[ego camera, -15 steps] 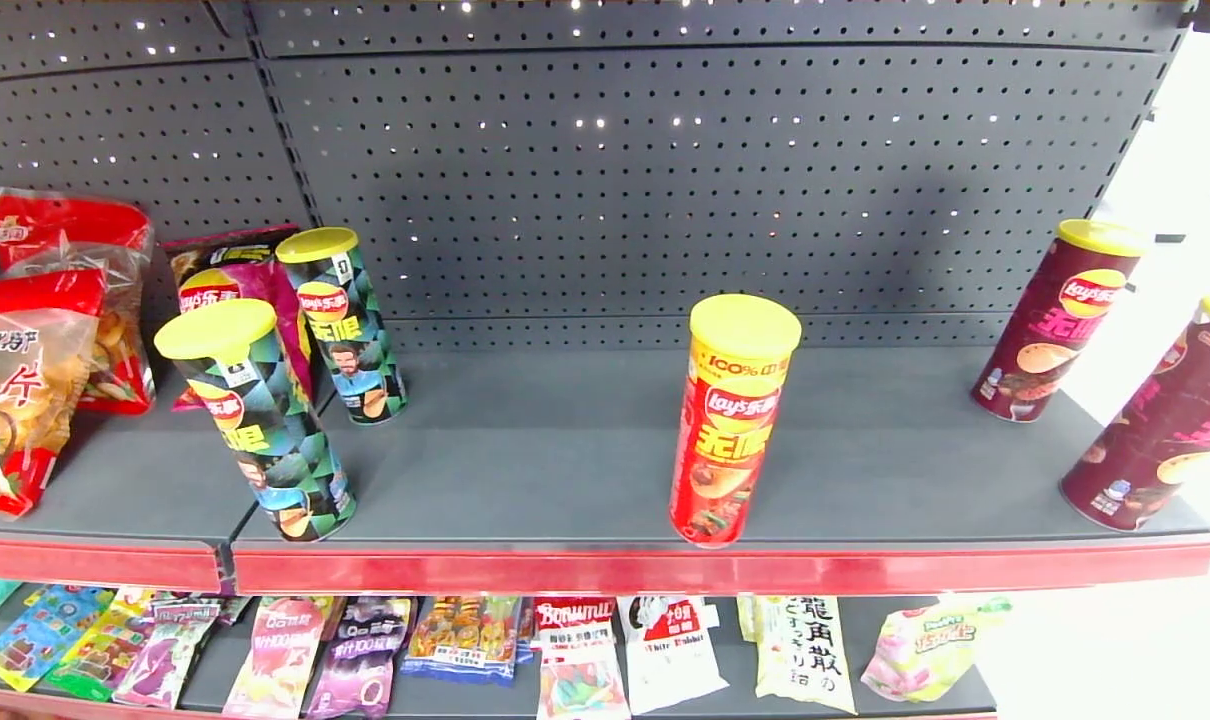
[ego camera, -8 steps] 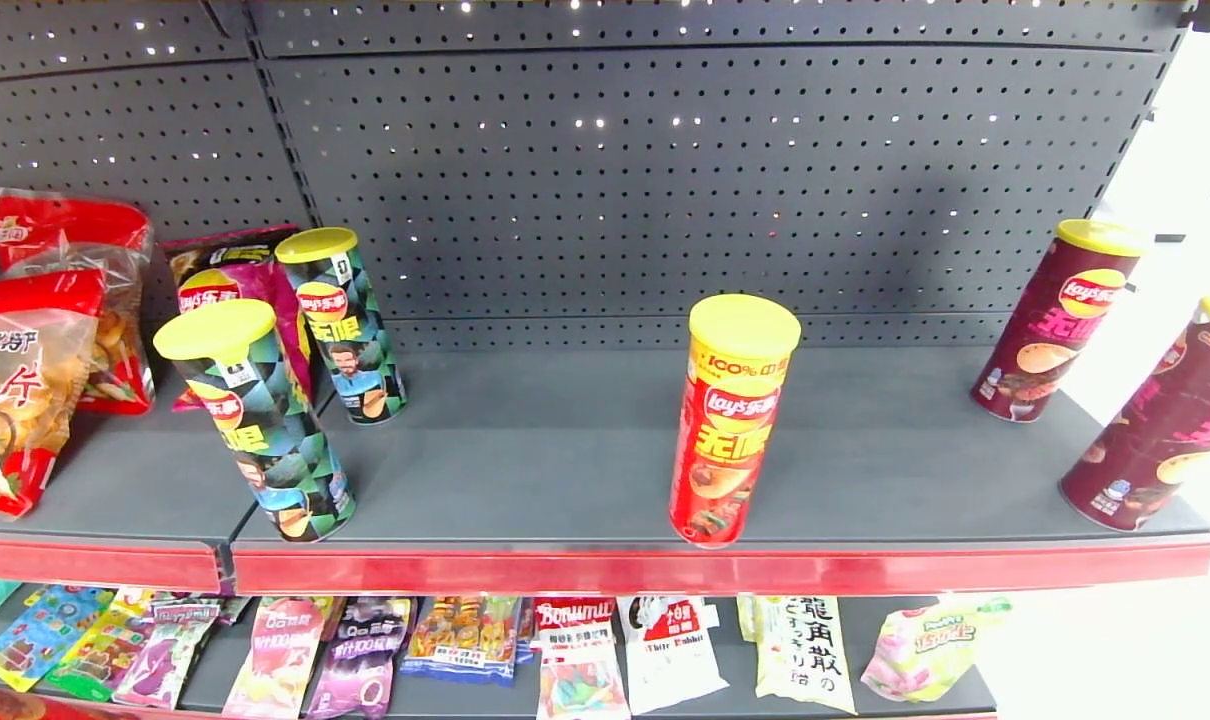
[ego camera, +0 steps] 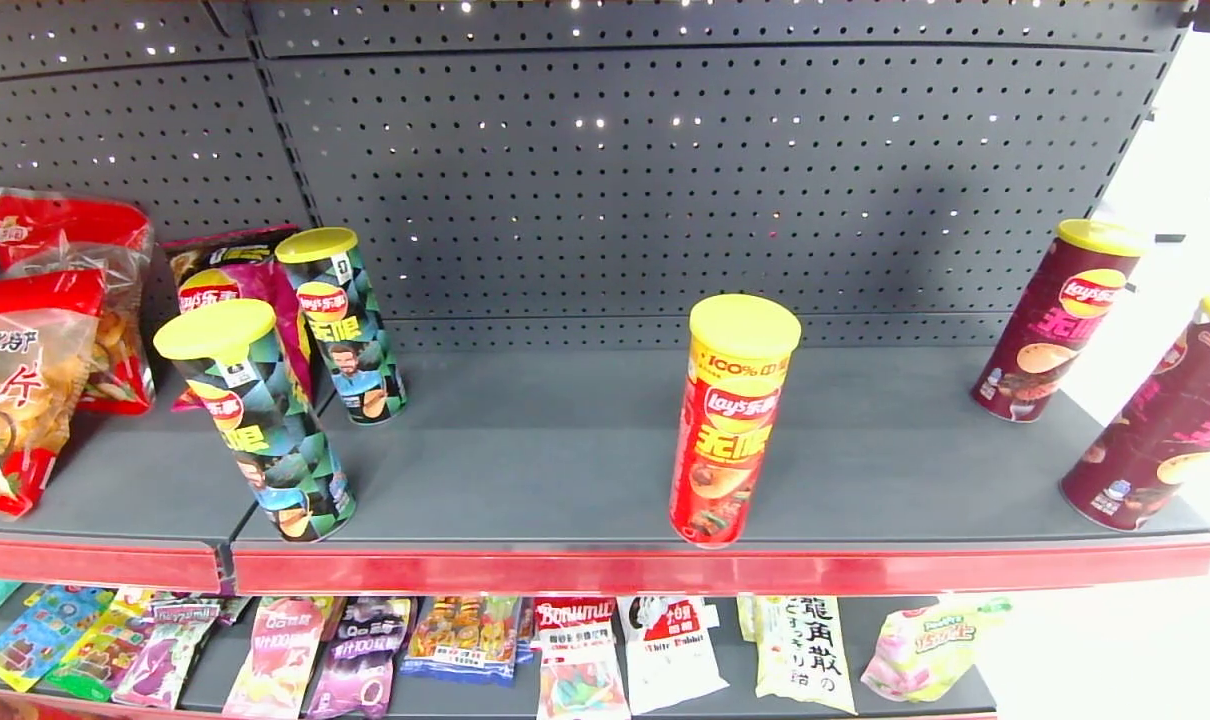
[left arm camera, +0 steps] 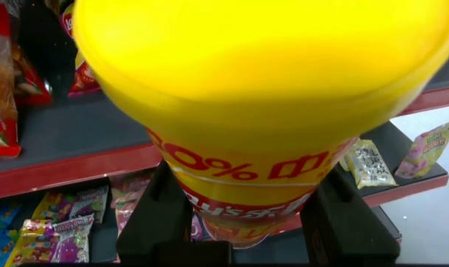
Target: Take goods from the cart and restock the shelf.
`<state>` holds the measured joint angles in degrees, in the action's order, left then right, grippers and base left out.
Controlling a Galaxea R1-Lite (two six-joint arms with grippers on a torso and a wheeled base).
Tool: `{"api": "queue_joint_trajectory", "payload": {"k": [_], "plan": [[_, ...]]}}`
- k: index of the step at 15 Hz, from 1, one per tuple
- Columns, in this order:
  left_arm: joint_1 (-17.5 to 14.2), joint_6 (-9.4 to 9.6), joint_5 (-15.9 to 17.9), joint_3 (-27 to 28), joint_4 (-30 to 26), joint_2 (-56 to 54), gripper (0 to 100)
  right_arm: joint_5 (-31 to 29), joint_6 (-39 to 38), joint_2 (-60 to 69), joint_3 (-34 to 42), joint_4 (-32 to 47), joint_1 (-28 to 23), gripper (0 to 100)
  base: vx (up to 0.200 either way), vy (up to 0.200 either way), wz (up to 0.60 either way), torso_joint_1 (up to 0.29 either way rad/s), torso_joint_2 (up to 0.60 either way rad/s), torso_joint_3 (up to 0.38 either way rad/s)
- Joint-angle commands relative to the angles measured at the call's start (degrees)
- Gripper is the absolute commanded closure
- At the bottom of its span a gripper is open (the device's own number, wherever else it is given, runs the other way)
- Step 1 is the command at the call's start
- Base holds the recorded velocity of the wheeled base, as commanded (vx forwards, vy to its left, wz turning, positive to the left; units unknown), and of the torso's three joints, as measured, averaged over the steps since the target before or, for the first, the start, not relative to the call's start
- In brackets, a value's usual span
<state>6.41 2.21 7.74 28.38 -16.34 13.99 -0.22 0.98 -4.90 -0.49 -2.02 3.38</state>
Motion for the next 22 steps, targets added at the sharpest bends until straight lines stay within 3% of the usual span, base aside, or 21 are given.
{"api": "queue_joint_trajectory", "payload": {"k": [1,3,6,10,18,22], "plan": [[0.0,-0.01,0.0,-0.6,0.0,-1.3,100,-0.7,-2.2,0.4,0.5,1.1,-1.4,0,0.0,0.0,0.0,0.0,0.0,0.0],[0.0,-0.01,0.0,-0.5,0.1,-1.1,100,-0.5,-1.6,1.3,0.2,2.8,-5.3,0,0.0,0.0,0.0,0.0,0.0,0.0],[0.0,-0.01,0.0,-1.0,0.0,-1.7,100,2.3,-0.4,4.0,0.3,2.6,-2.8,0,0.0,0.0,0.0,0.0,0.0,0.0],[0.0,-0.01,0.0,-1.5,0.0,-1.8,100,2.7,-0.4,4.8,0.4,2.6,-3.3,0,0.0,0.0,0.0,0.0,0.0,0.0],[0.0,-0.01,0.2,-1.7,0.3,-1.5,100,2.7,-0.4,4.9,0.4,2.4,-3.3,0,0.0,0.0,-0.6,0.002,0.0,0.003],[0.1,-0.19,0.4,-1.7,0.4,0.0,100,2.6,-0.4,4.9,0.4,2.4,-3.3,0,0.0,0.0,0.0,0.0,0.0,0.0]]}}
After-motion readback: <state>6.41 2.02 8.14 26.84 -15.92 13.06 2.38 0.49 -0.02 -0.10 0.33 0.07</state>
